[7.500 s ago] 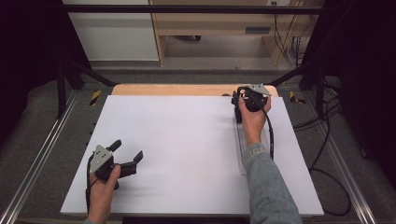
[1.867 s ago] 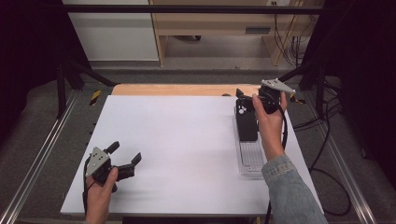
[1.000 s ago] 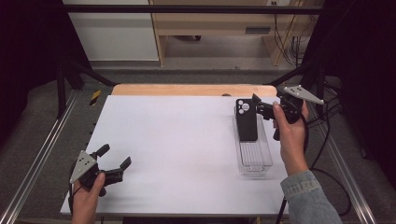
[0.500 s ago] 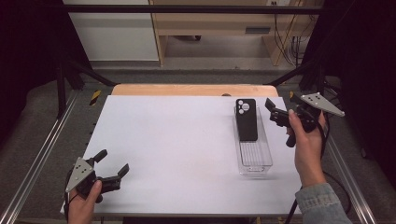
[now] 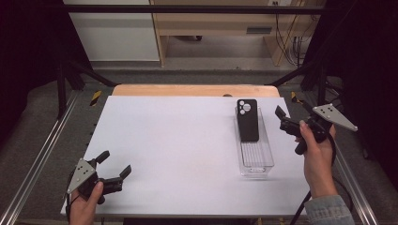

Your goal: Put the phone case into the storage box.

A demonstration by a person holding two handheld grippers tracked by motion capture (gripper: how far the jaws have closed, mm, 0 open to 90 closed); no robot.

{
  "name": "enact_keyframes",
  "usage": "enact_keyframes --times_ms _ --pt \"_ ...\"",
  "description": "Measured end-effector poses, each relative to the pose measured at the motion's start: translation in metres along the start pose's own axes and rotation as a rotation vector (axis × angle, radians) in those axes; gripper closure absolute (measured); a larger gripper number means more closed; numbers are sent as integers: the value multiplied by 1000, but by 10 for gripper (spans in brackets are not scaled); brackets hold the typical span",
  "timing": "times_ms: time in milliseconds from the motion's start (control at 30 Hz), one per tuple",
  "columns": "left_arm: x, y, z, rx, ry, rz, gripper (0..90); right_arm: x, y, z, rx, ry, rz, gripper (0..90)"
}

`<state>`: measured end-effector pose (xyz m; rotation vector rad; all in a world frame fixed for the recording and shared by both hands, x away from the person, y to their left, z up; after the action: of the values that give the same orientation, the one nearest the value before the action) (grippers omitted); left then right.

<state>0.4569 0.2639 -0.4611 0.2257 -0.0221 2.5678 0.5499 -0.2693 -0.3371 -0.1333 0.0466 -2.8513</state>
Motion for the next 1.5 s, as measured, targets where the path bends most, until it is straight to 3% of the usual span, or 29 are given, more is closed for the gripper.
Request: enact_keyframes --times_ms 567,1500 --pt "1 -3 -1 2 0 3 21 18 -1 -13 68 8 24 27" --pt "2 -1 -1 -15 6 -17 18 46 -15 -58 63 -24 110 27"
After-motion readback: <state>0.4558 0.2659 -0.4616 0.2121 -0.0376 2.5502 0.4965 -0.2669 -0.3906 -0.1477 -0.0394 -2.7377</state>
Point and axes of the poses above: each handheld gripper's, and its own axes: x roughly backward along the jaws, z roughly out of its top, y roughly to its right, the point moved 8 cm from there along -x, roughly forward along the jaws, and after that the axes turned 1 degree about x, right-handed, at the moved point
